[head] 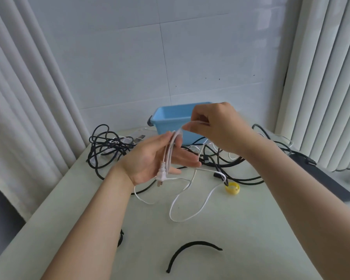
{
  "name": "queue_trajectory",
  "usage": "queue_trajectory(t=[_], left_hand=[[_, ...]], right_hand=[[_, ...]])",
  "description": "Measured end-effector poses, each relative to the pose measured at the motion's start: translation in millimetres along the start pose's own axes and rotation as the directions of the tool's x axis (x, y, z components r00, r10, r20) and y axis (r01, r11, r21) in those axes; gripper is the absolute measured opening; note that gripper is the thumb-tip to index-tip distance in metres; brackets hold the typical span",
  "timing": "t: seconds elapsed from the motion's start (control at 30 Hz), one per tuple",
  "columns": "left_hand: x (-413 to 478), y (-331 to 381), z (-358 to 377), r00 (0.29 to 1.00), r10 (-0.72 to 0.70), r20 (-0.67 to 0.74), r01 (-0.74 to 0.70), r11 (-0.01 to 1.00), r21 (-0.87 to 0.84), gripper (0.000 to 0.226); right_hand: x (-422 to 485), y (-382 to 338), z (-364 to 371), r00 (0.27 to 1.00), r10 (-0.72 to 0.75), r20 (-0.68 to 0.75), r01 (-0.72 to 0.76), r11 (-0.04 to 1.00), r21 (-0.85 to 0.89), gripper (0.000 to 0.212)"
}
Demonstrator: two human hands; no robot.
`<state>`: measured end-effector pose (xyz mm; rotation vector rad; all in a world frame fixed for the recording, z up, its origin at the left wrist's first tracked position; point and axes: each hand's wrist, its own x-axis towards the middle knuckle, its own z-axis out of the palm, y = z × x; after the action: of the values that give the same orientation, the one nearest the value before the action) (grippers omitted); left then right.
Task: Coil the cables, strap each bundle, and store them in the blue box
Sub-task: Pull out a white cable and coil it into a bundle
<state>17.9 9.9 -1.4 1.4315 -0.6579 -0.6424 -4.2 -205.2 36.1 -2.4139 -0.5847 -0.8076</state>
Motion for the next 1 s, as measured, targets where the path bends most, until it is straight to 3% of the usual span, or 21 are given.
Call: queue_trajectory(t=[0.13,0.37,0.43,0.53,0.63,0.77,0.87,0.93,1.0], left_hand=[[3,-1,-2,0.972,0.157,0.173,-0.13,0.979,-0.16,0.029],[2,12,-2,0.905,0.398,0.153,-0.267,0.809,-0.524,0.014],[0,19,-2,0.896,0.431,0.107,-0.286,0.744,-0.603,0.013],[-4,28,0,0.893,0.444,-0.076,-0.387,0.671,-0.633,0.021],[-9,34,-2,0.842,0.476,-0.254,-0.505,0.528,-0.683,0.027],[-9,38,-15,0.754,0.44,-0.487,-0.656,0.476,-0.586,0.023],[-9,34,-26,0.634,0.393,-0.666,-0.755,0.504,-0.42,0.015],[-8,30,-33,0.54,0.382,-0.75,-0.779,0.565,-0.272,0.01],[-8,25,-41,0.472,0.382,-0.795,-0.727,0.678,-0.106,0.02]], right_hand=[[0,10,9,0.999,0.037,-0.029,-0.036,0.999,0.035,0.031],[-7,20,37,0.988,0.123,0.095,-0.14,0.971,0.193,0.03],[-10,21,45,0.98,0.141,0.139,-0.168,0.965,0.202,0.033],[-17,22,59,0.969,0.143,0.203,-0.181,0.966,0.186,0.021],[-23,19,75,0.955,0.163,0.246,-0.207,0.965,0.164,0.017],[-28,17,85,0.931,0.117,0.345,-0.176,0.974,0.145,0.009],[-29,12,84,0.875,0.07,0.48,-0.117,0.991,0.069,0.005],[-30,8,80,0.809,0.071,0.583,-0.076,0.997,-0.015,0.007],[-28,2,74,0.749,0.051,0.66,-0.024,0.998,-0.05,0.005]])
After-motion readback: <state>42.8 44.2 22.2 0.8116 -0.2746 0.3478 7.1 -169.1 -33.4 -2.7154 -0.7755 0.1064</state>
